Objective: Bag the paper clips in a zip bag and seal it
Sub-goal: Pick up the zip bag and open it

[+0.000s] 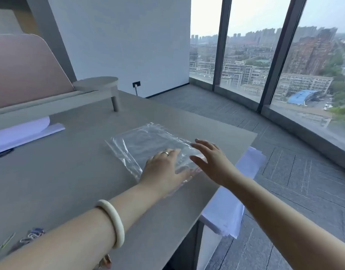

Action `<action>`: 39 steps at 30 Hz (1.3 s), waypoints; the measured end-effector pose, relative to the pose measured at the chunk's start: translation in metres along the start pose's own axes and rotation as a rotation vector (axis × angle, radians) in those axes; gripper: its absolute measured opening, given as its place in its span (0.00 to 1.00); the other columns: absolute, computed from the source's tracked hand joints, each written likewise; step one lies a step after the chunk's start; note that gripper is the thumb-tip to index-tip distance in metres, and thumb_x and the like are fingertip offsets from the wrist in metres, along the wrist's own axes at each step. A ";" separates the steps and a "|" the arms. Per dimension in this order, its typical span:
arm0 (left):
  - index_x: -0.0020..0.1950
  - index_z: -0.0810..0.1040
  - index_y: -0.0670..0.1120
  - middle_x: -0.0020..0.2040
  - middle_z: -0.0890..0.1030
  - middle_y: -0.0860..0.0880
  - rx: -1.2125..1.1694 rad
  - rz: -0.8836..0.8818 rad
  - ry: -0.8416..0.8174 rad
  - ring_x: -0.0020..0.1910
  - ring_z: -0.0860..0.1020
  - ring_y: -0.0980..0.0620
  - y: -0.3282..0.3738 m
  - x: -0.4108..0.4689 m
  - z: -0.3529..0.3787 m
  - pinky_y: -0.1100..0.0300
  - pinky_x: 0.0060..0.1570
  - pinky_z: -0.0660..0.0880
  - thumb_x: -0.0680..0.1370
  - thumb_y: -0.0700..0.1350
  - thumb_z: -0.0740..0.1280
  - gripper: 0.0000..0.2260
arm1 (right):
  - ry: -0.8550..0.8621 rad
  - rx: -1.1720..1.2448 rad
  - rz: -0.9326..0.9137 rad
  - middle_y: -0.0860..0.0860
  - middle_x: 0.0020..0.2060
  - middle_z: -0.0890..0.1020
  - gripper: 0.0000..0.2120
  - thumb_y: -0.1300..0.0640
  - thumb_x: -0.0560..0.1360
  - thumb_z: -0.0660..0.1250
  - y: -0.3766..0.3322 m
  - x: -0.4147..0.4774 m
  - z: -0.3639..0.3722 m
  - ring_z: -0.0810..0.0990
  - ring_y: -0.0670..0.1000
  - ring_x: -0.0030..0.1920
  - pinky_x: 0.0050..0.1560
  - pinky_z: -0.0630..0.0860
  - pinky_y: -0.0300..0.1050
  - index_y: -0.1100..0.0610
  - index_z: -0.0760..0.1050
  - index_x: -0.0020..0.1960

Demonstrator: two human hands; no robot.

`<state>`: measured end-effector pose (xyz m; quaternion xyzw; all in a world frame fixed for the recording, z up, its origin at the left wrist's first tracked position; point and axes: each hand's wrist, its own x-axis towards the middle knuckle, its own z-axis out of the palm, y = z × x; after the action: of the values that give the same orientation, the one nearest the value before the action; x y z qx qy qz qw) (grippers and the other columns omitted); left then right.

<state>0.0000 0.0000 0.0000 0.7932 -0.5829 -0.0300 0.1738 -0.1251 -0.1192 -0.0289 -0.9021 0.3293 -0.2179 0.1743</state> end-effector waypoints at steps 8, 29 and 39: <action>0.50 0.77 0.42 0.52 0.78 0.43 0.136 -0.109 0.108 0.52 0.77 0.40 0.002 -0.011 -0.009 0.50 0.47 0.75 0.76 0.39 0.59 0.09 | 0.184 0.079 0.193 0.53 0.67 0.69 0.29 0.46 0.72 0.68 -0.024 -0.040 -0.022 0.65 0.54 0.68 0.66 0.66 0.48 0.55 0.66 0.69; 0.48 0.68 0.50 0.52 0.73 0.51 -0.014 0.163 0.421 0.36 0.71 0.44 0.068 -0.101 -0.138 0.59 0.30 0.61 0.74 0.37 0.56 0.08 | 0.370 -0.128 0.003 0.59 0.31 0.76 0.08 0.65 0.76 0.58 -0.128 -0.116 -0.147 0.75 0.61 0.31 0.29 0.65 0.48 0.56 0.59 0.44; 0.65 0.74 0.45 0.65 0.74 0.48 -0.076 0.289 0.424 0.57 0.78 0.43 0.125 -0.158 -0.158 0.49 0.55 0.76 0.72 0.30 0.55 0.24 | 0.088 -0.522 0.241 0.60 0.58 0.79 0.24 0.74 0.71 0.61 -0.147 -0.193 -0.239 0.82 0.58 0.51 0.53 0.80 0.51 0.58 0.73 0.65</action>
<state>-0.1250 0.1531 0.1630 0.6831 -0.6393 0.1403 0.3241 -0.3034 0.0754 0.1860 -0.8604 0.4864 -0.1423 -0.0533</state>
